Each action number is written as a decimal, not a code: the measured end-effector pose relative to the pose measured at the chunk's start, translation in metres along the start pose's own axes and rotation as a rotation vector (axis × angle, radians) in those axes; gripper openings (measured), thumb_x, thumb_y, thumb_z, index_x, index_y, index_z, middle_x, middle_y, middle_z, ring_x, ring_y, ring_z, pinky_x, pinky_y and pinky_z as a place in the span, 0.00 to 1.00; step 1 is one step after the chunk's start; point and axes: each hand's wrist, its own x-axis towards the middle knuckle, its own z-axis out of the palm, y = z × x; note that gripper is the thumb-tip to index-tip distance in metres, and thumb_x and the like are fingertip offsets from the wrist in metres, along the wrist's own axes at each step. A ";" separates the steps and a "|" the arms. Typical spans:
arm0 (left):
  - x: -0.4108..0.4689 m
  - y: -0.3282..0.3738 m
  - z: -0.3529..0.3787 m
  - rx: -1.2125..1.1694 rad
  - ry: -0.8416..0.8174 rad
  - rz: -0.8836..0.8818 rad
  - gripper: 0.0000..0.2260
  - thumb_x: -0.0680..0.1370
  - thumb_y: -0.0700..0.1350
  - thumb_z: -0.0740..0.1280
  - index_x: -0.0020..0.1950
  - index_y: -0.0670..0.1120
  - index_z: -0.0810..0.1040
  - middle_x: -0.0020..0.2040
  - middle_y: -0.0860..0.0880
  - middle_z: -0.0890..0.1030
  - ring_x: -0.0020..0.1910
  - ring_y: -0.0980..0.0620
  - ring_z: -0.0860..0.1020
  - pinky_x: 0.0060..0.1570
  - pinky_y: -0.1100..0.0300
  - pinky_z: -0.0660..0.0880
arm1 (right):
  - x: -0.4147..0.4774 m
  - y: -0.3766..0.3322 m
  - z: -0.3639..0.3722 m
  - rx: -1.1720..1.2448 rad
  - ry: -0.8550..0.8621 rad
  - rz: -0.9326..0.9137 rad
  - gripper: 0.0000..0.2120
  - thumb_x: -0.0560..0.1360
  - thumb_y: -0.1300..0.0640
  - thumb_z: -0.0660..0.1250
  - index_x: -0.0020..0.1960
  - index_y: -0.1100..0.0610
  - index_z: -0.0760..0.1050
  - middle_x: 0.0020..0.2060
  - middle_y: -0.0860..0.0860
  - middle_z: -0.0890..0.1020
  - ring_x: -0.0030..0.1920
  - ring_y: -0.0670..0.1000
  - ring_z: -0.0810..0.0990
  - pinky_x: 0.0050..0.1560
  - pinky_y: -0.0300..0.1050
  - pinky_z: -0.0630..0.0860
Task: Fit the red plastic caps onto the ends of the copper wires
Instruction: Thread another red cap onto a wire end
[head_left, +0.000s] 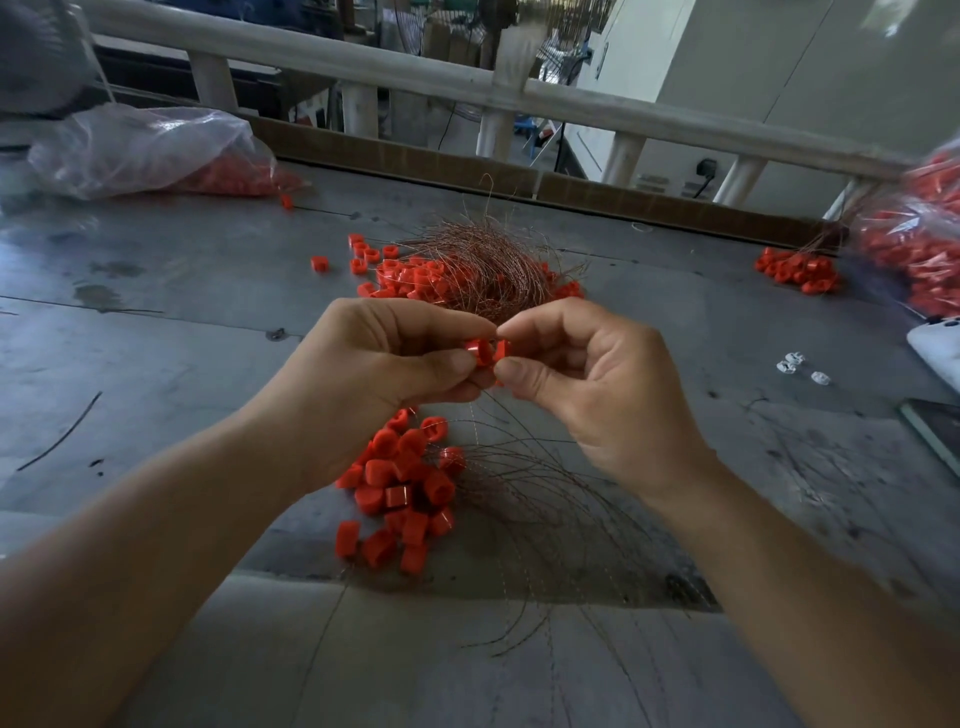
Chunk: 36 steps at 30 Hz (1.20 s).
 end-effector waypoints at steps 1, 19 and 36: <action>0.000 0.000 0.000 -0.006 0.004 0.001 0.10 0.61 0.37 0.67 0.37 0.47 0.84 0.34 0.47 0.84 0.34 0.54 0.82 0.35 0.67 0.77 | -0.001 0.000 0.001 -0.014 0.010 -0.007 0.09 0.67 0.64 0.71 0.43 0.52 0.77 0.36 0.45 0.81 0.38 0.44 0.81 0.42 0.35 0.77; 0.001 -0.005 0.000 0.035 -0.021 -0.016 0.08 0.61 0.39 0.68 0.34 0.47 0.84 0.32 0.47 0.83 0.33 0.54 0.82 0.33 0.68 0.77 | -0.004 0.001 0.005 -0.181 0.068 -0.082 0.09 0.66 0.64 0.73 0.46 0.57 0.80 0.38 0.44 0.82 0.39 0.42 0.82 0.42 0.33 0.77; -0.001 -0.002 0.000 0.094 0.023 0.007 0.08 0.60 0.38 0.68 0.37 0.47 0.82 0.32 0.47 0.83 0.32 0.55 0.82 0.32 0.69 0.76 | -0.004 0.000 0.006 -0.242 0.098 -0.103 0.10 0.65 0.60 0.73 0.46 0.59 0.81 0.36 0.42 0.80 0.36 0.38 0.79 0.38 0.29 0.74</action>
